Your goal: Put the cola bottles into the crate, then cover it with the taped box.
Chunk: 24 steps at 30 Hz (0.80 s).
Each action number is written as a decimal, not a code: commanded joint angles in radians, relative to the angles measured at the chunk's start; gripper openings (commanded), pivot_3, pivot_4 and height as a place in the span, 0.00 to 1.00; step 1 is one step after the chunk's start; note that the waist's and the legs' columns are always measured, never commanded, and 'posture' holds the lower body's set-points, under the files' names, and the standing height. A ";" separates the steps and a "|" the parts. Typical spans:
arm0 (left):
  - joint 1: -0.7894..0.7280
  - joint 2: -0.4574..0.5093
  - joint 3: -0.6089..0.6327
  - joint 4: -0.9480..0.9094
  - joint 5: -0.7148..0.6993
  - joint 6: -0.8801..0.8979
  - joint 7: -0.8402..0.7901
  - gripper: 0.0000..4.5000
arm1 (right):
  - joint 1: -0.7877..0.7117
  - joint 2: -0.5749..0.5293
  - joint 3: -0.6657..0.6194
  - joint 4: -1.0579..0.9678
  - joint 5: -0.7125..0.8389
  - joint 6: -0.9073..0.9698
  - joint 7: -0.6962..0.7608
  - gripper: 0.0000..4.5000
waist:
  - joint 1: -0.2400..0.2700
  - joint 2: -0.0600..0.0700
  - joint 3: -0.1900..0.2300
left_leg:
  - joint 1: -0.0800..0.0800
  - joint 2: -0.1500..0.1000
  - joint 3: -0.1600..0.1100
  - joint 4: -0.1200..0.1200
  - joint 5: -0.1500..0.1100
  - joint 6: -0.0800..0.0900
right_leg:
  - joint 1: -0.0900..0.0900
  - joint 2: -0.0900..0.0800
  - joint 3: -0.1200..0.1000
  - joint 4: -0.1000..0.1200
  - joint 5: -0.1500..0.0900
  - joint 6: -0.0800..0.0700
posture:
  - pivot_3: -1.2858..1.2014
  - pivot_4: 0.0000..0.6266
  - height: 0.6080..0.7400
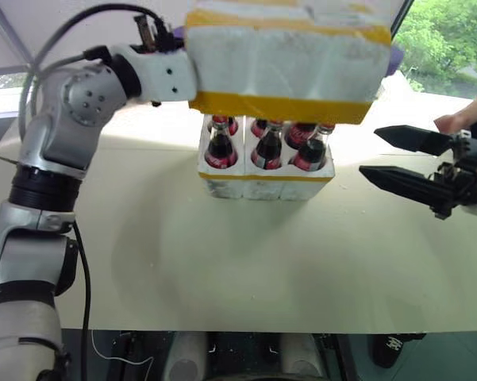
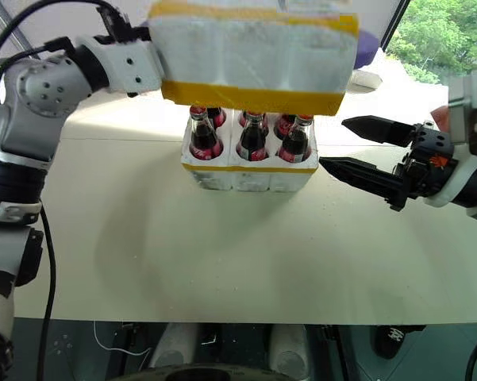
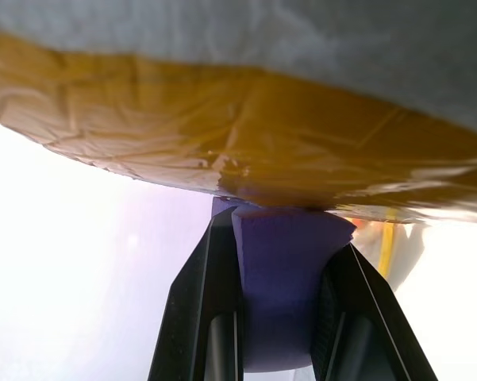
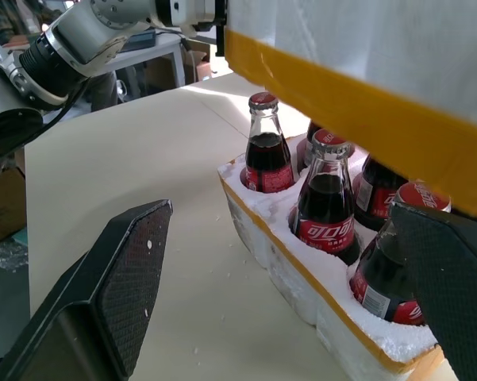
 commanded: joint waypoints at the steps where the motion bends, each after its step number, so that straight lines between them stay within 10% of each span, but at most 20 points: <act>1: 0.020 0.019 -0.019 -0.044 0.061 -0.020 -0.005 0.09 | 0.003 0.001 -0.055 -0.023 0.022 -0.022 -0.009 1.00 | 0.001 0.000 0.000 | 0.000 0.000 0.000 0.000 0.000 0.000 | 0.000 0.000 0.000 0.000 0.000 0.000 | 0.52 0.24 1.00; 6: 0.070 0.024 -0.040 -0.089 0.142 -0.029 0.005 0.09 | 0.006 0.004 -0.054 -0.028 0.026 -0.032 -0.022 1.00 | 0.003 0.000 0.000 | 0.000 0.000 -0.003 0.000 0.000 0.000 | 0.000 0.000 0.000 0.000 0.000 0.000 | 0.52 0.24 1.00; 7: 0.080 0.021 -0.039 -0.101 0.146 -0.028 0.003 0.32 | 0.005 0.005 -0.052 -0.027 0.025 -0.034 -0.024 1.00 | 0.003 0.000 0.000 | 0.000 0.000 -0.003 0.000 0.000 0.000 | 0.000 0.000 0.000 0.000 0.000 0.000 | 0.52 0.24 1.00; 13: 0.173 0.031 -0.018 -0.211 0.155 0.019 -0.030 0.99 | -0.003 0.007 -0.037 -0.020 0.024 -0.044 -0.030 1.00 | 0.002 0.000 0.000 | 0.000 0.000 -0.005 0.000 0.000 0.000 | 0.001 0.000 0.000 0.000 0.000 0.000 | 0.52 0.24 1.00; 24: 0.409 0.206 0.220 -0.321 -0.089 -0.011 -0.131 0.99 | 0.011 0.001 -0.032 0.001 0.008 -0.050 -0.012 1.00 | 0.000 0.000 0.000 | 0.001 0.001 -0.006 0.000 0.000 0.000 | 0.001 0.000 0.000 0.000 0.000 0.000 | 0.52 0.24 1.00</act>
